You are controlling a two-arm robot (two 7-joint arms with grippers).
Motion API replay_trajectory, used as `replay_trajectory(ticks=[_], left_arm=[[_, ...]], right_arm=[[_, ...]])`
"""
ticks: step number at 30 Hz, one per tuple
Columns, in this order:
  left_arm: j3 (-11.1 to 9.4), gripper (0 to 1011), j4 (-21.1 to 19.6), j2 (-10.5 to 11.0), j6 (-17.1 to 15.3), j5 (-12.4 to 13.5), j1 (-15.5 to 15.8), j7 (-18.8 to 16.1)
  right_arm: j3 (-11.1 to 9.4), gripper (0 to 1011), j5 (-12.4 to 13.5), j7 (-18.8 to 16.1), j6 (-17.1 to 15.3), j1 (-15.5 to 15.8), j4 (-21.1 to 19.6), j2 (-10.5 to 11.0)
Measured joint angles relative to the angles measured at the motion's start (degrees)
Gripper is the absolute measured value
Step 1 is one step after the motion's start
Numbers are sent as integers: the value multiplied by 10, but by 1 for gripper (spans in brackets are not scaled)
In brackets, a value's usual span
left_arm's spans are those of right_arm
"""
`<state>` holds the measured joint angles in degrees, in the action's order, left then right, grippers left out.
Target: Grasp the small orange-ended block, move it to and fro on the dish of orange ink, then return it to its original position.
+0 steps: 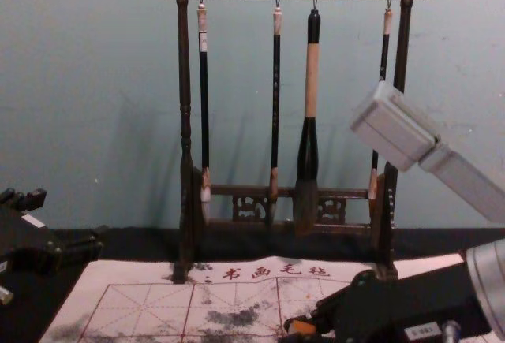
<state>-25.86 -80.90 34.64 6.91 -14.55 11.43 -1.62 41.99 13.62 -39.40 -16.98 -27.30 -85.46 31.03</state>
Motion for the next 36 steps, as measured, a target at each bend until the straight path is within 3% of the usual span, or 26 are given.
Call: replay_trajectory(ticks=[13,25,36], left_arm=[[0,1001,0,0,0,0,0,0],[0,1001,0,0,0,0,0,0],[0,1001,0,0,0,0,0,0]], right_arm=[[-15,91,6,-4,-4,14,-17,23],[-23,91,34,-16,-3,37,-61,49],[-46,91,50,15,-4,48,-77,57]])
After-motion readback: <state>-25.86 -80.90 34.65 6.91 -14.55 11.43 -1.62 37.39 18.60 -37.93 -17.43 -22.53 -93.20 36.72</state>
